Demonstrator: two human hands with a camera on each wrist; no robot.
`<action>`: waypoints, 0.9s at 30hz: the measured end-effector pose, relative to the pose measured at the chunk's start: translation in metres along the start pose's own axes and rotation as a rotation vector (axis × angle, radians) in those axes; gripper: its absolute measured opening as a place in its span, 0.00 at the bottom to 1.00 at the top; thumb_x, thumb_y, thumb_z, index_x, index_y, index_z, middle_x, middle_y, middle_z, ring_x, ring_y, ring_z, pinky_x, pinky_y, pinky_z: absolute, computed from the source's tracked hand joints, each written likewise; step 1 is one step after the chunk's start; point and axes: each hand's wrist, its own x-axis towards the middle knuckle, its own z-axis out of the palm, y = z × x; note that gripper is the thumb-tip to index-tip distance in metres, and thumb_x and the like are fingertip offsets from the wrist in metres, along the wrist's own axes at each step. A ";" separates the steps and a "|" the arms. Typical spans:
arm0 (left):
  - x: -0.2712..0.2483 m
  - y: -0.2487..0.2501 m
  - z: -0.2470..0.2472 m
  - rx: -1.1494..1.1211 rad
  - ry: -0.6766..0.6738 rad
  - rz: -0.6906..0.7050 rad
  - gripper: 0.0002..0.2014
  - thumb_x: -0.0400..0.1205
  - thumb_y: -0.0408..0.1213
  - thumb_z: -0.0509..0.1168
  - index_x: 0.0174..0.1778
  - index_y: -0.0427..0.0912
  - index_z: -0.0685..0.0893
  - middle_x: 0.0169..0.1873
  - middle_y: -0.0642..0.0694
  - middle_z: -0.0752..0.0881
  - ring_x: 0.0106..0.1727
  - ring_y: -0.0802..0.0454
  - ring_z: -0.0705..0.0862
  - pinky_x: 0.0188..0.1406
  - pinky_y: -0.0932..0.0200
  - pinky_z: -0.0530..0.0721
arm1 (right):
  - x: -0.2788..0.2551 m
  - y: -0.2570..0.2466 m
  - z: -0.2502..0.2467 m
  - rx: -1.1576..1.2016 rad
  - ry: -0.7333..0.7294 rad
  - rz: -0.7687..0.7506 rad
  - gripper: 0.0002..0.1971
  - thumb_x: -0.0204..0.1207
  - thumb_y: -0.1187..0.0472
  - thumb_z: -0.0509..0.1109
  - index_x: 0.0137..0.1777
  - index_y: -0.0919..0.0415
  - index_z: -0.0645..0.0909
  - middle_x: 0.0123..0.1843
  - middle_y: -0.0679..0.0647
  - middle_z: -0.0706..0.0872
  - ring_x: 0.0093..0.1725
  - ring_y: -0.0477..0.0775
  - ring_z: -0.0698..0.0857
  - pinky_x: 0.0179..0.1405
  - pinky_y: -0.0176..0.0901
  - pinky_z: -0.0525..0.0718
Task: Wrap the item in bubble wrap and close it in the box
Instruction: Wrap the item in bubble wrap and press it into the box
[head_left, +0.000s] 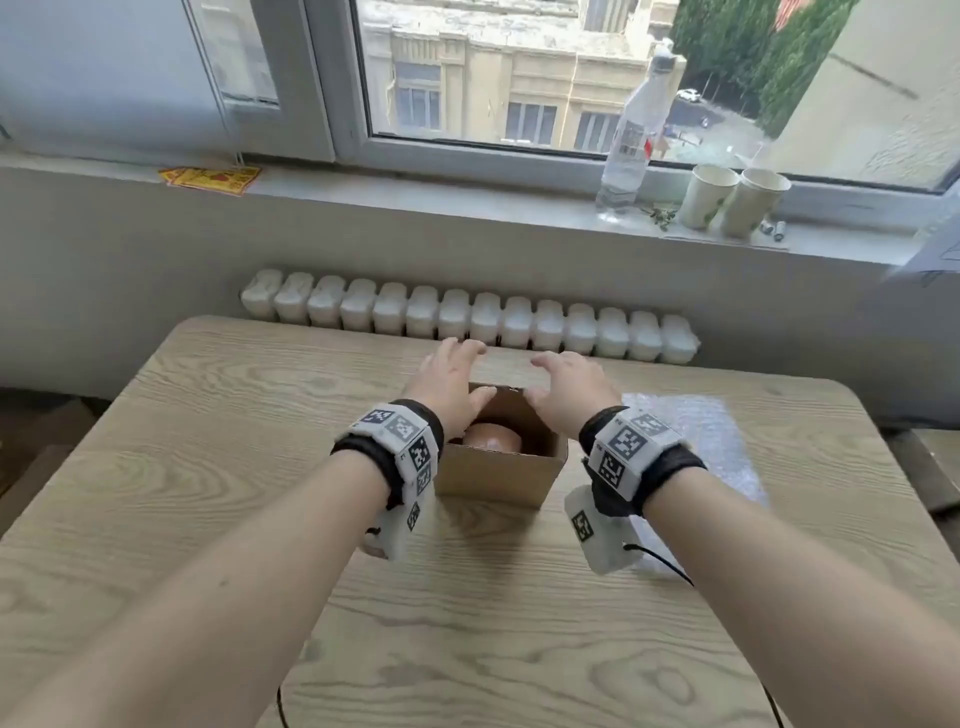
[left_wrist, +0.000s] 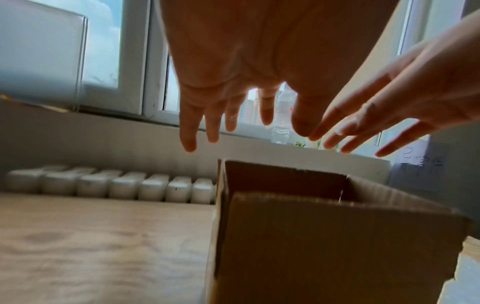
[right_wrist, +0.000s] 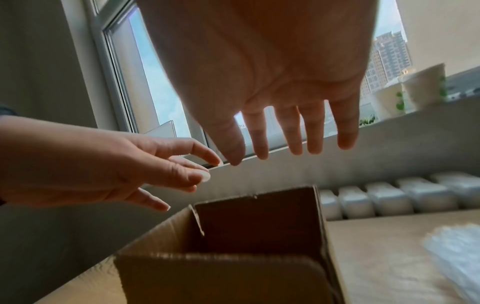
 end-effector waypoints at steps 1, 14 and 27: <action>0.000 -0.002 0.003 -0.014 0.021 -0.012 0.23 0.83 0.46 0.62 0.74 0.47 0.69 0.74 0.46 0.67 0.72 0.44 0.72 0.71 0.50 0.70 | 0.000 0.002 0.004 0.003 -0.015 0.016 0.23 0.80 0.53 0.62 0.74 0.53 0.71 0.75 0.55 0.73 0.75 0.59 0.70 0.73 0.53 0.71; -0.001 -0.017 0.029 0.060 -0.033 -0.090 0.25 0.76 0.21 0.61 0.66 0.50 0.82 0.72 0.49 0.70 0.71 0.44 0.70 0.70 0.59 0.70 | -0.011 0.037 0.030 0.041 -0.101 0.059 0.29 0.72 0.73 0.61 0.72 0.53 0.74 0.72 0.56 0.75 0.73 0.58 0.73 0.72 0.48 0.73; -0.043 0.009 0.031 0.090 -0.185 -0.050 0.23 0.74 0.21 0.64 0.62 0.48 0.80 0.65 0.47 0.73 0.68 0.45 0.71 0.67 0.56 0.75 | -0.052 0.065 0.020 0.017 -0.165 0.060 0.32 0.69 0.75 0.62 0.71 0.50 0.75 0.72 0.51 0.78 0.71 0.56 0.77 0.62 0.42 0.76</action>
